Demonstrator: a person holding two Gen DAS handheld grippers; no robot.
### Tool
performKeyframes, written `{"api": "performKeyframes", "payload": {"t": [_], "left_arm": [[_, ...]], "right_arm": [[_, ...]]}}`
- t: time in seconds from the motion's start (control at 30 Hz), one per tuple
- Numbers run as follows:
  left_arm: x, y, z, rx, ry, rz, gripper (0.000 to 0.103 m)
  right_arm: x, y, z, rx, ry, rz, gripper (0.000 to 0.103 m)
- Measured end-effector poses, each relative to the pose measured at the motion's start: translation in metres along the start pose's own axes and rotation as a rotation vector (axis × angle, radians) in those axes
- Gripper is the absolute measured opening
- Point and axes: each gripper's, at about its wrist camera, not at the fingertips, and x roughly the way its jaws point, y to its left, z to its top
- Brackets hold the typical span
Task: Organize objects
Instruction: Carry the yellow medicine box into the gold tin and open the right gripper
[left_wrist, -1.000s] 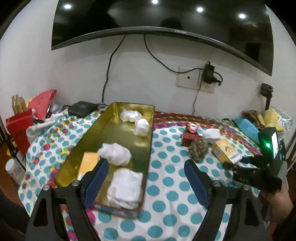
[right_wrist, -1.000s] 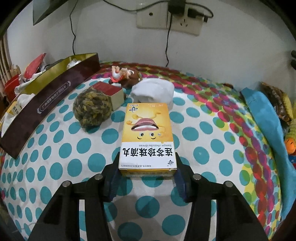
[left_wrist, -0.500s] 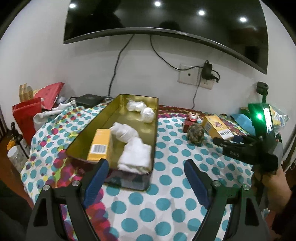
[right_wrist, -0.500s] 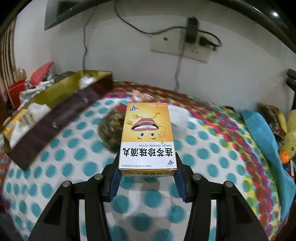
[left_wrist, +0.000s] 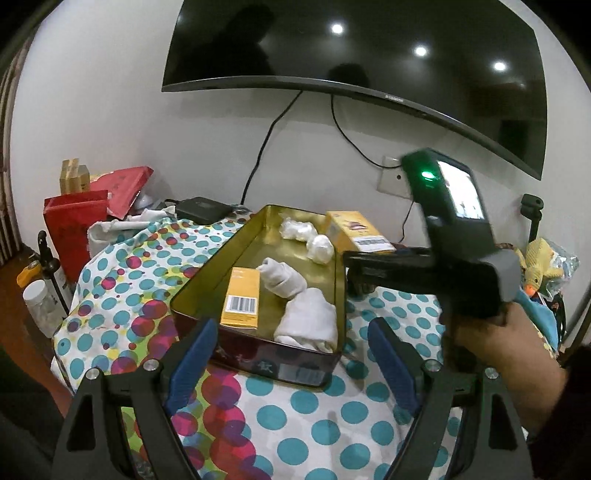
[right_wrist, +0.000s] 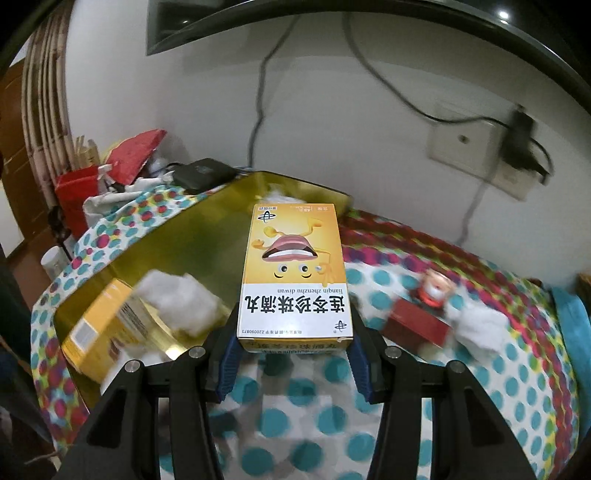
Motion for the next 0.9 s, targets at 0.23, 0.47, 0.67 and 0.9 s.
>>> {"api": "performKeyframes", "payload": {"t": [0.23,0.47,0.67,0.9], "left_arm": [[0.0,0.011,0.0,-0.033,-0.006,0.01,0.086],[0.003,0.019,0.001,-0.057,0.002,0.02,0.086],[0.002,0.018,0.001,-0.051,-0.003,0.025,0.086],[-0.001,0.014,0.003,-0.034,-0.005,0.07,0.086]], "right_arm": [[0.02,0.036,0.01,-0.021,0.023,0.028,0.048],[0.035,0.045,0.018,-0.008,0.047,0.041,0.048],[0.048,0.044,0.021,0.032,0.073,0.059,0.05],[0.046,0.043,0.024,0.037,0.057,0.049,0.066]]}}
